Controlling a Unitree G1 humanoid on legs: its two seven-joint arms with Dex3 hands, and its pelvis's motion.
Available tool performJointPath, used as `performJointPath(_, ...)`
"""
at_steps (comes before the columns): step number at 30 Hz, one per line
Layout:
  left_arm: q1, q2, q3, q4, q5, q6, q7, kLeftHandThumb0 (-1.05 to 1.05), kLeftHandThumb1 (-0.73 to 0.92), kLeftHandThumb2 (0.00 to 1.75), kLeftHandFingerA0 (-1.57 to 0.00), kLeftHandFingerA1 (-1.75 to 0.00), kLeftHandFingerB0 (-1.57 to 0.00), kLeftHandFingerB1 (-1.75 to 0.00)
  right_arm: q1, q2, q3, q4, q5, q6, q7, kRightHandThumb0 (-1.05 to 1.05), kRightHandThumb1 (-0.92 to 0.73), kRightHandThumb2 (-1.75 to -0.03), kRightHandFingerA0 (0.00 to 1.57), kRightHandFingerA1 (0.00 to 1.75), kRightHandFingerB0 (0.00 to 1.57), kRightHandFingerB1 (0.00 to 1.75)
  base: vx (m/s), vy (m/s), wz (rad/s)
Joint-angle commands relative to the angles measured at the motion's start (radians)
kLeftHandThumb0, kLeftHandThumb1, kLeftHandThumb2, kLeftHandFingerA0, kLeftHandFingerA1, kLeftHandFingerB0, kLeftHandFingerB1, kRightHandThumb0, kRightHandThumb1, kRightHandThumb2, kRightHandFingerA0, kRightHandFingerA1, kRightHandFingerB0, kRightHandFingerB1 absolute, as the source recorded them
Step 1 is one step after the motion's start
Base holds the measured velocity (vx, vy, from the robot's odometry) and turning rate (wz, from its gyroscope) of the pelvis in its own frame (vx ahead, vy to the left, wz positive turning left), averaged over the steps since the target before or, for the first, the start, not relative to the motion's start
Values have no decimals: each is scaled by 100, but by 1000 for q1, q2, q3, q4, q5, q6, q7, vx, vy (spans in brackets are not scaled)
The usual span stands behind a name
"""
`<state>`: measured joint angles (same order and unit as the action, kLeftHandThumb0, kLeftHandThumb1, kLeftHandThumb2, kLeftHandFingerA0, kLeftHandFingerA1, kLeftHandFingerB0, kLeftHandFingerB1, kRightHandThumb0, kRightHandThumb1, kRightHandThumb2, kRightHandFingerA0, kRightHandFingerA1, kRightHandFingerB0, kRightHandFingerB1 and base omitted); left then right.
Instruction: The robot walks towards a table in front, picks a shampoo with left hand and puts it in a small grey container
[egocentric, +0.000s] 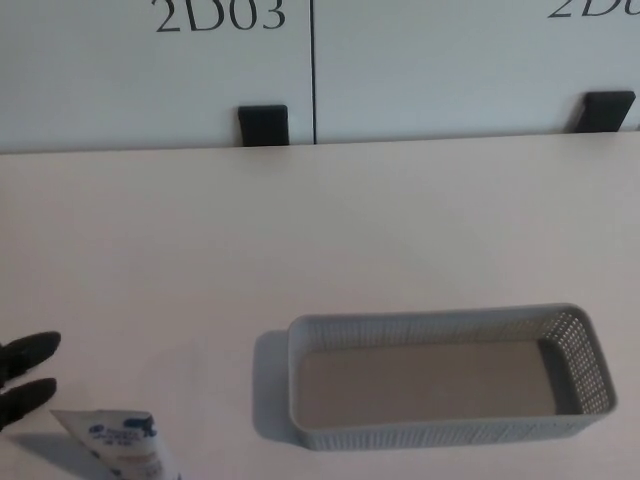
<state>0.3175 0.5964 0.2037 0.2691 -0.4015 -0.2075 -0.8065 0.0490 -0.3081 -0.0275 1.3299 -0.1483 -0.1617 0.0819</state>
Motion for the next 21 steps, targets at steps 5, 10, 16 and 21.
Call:
performJointPath(5, 57, 46, -16, 53, 78, -91, -63, -32, 27, 67, -1, -34, 0, -24, -11, -3, -8, 4, 0, 0, 6, -30, -72, -62, 50, 40, 38, 34, 0, 0, 0)
performJointPath(10, 60, 44, -18, 39, 58, -86, -73, -35, 28, 66, -2, -31, -1, -21, -11, -1, -5, -4, 0, -6, 7, -29, -72, -62, 50, 40, 39, 34, 0, 0, 0)
performJointPath(16, 69, 21, -32, 16, 48, -73, -73, -35, 28, 67, -1, -31, 0, -22, -23, -2, -9, -1, 4, 10, 12, -29, -71, -62, 48, 39, 38, 34, 0, 0, 0)
performJointPath(21, 64, 4, -64, 14, 54, -78, -79, -41, 31, 68, -2, -28, -2, -19, -20, -4, -4, 0, -3, 7, 13, -28, -72, -62, 49, 39, 38, 34, 0, 0, 0)
